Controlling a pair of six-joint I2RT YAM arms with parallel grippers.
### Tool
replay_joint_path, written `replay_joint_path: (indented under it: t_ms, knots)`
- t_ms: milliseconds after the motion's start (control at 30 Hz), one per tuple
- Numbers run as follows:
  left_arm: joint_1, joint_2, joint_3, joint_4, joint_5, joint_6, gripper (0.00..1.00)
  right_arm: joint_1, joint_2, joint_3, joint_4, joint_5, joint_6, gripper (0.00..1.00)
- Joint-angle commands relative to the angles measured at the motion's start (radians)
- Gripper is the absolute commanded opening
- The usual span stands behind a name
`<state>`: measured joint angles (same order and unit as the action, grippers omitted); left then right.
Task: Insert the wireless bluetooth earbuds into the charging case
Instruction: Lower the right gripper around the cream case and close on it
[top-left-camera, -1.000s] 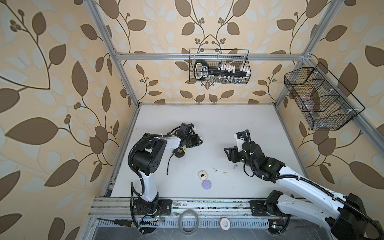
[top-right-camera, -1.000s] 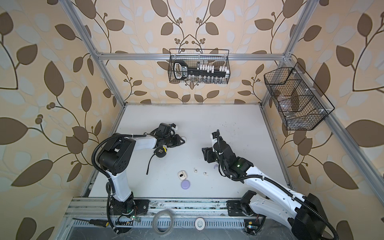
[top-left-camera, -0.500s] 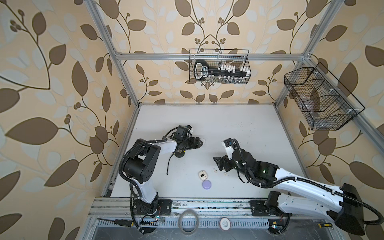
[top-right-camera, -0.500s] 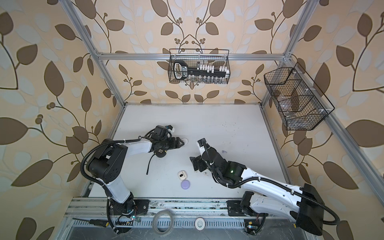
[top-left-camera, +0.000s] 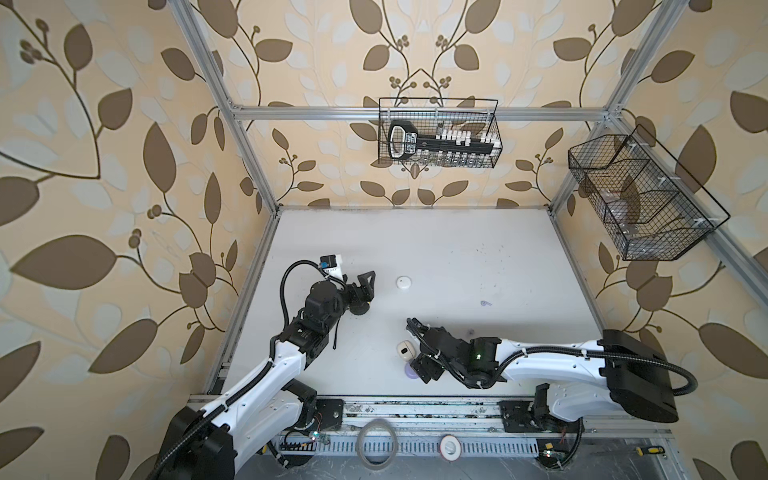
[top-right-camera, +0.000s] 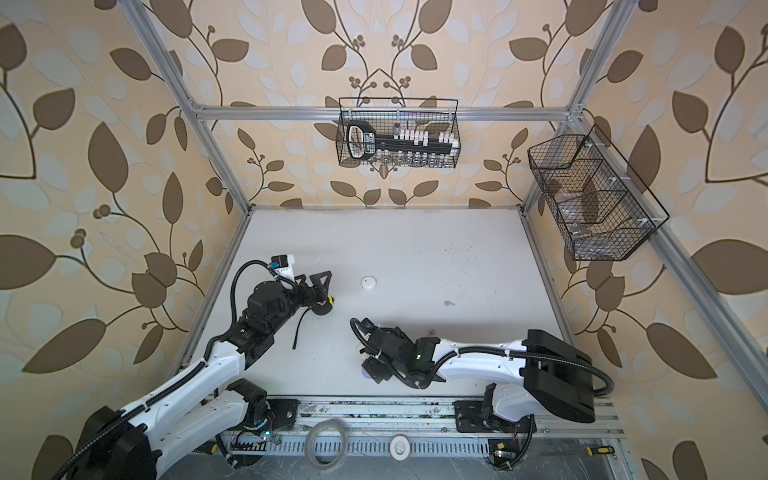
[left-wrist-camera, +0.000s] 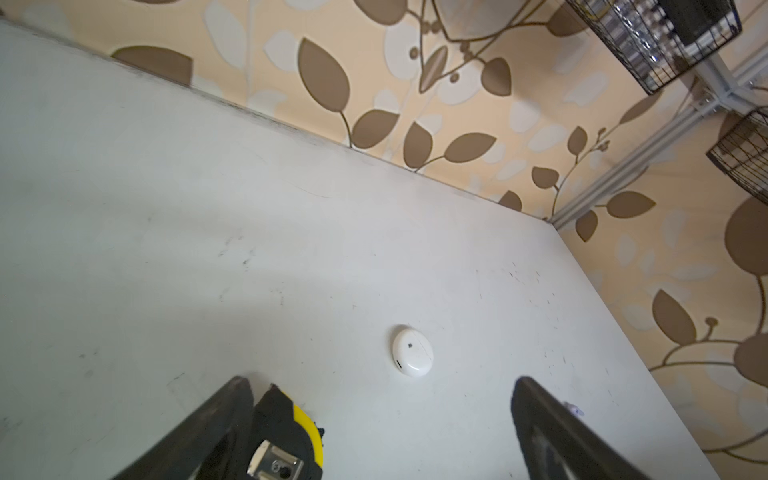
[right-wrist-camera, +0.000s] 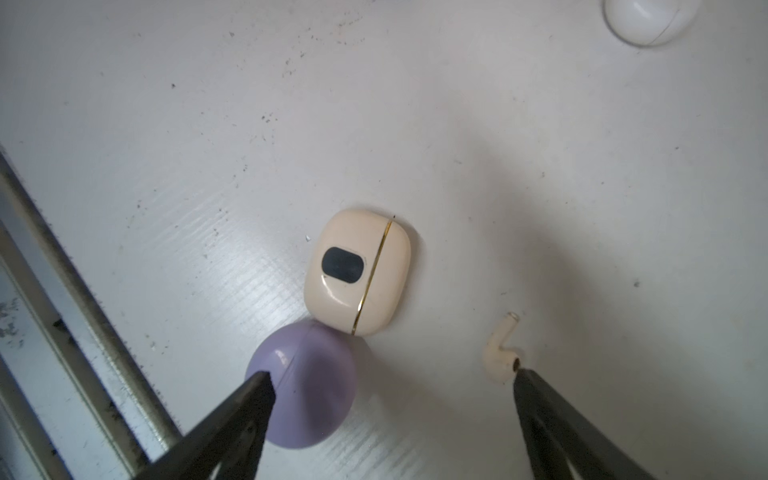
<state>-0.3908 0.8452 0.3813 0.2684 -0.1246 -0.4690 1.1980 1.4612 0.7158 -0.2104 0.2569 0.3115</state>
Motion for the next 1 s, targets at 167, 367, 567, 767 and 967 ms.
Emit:
replay_joint_path:
  t_ms: [167,367,567,767,967]
  knots:
    - [0.01,-0.048,-0.011,-0.009,-0.166,-0.036,0.99,0.0,0.154,0.16,-0.057,-0.041,0.019,0.83]
    - [0.01,-0.048,-0.002,-0.021,-0.161,-0.035,0.99,-0.003,0.243,0.229,-0.089,-0.046,0.03,0.78]
    - [0.01,-0.055,-0.009,-0.02,-0.154,-0.041,0.99,-0.002,0.278,0.24,-0.096,-0.044,0.037,0.66]
    - [0.01,-0.054,-0.009,-0.014,-0.15,-0.036,0.99,-0.005,0.281,0.237,-0.099,-0.053,0.037,0.59]
    - [0.01,-0.044,-0.009,-0.009,-0.141,-0.032,0.99,-0.003,0.295,0.241,-0.111,-0.038,0.041,0.59]
